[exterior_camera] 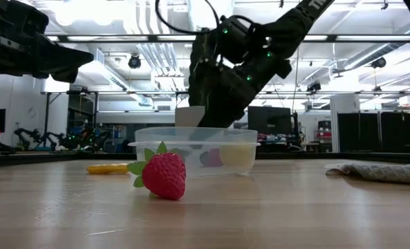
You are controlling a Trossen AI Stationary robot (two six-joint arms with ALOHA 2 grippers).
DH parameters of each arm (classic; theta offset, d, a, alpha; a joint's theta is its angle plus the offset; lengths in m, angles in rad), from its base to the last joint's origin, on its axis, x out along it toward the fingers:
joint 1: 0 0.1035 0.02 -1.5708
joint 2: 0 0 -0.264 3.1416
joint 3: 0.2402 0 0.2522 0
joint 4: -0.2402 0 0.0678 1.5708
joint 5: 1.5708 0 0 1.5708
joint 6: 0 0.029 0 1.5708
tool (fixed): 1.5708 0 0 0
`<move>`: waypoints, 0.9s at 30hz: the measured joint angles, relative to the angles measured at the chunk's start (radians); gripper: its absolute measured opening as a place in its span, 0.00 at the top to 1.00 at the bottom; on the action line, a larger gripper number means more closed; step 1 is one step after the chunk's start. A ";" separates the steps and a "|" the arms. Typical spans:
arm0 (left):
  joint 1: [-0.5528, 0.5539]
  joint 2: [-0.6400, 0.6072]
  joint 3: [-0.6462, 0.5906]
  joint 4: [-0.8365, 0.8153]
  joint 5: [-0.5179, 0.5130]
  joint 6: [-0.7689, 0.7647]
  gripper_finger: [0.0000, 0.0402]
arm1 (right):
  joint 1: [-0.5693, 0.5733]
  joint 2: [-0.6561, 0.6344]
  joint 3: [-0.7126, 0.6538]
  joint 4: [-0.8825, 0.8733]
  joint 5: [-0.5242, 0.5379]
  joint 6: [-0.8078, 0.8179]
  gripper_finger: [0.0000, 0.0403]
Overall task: Pick and placing Produce into tupperware
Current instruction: Put the blackberry into the transparent container, then put the red strawberry into the transparent container
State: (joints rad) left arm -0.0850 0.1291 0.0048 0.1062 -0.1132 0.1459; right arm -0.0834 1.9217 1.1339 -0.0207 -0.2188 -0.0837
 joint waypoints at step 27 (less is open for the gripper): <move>0.000 0.001 0.000 -0.002 0.001 -0.002 1.00 | 0.009 -0.027 0.040 -0.043 0.002 0.071 0.54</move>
State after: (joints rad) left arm -0.0850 0.1299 0.0048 0.1040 -0.1120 0.1440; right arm -0.0742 1.8946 1.1744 -0.0637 -0.2173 -0.0124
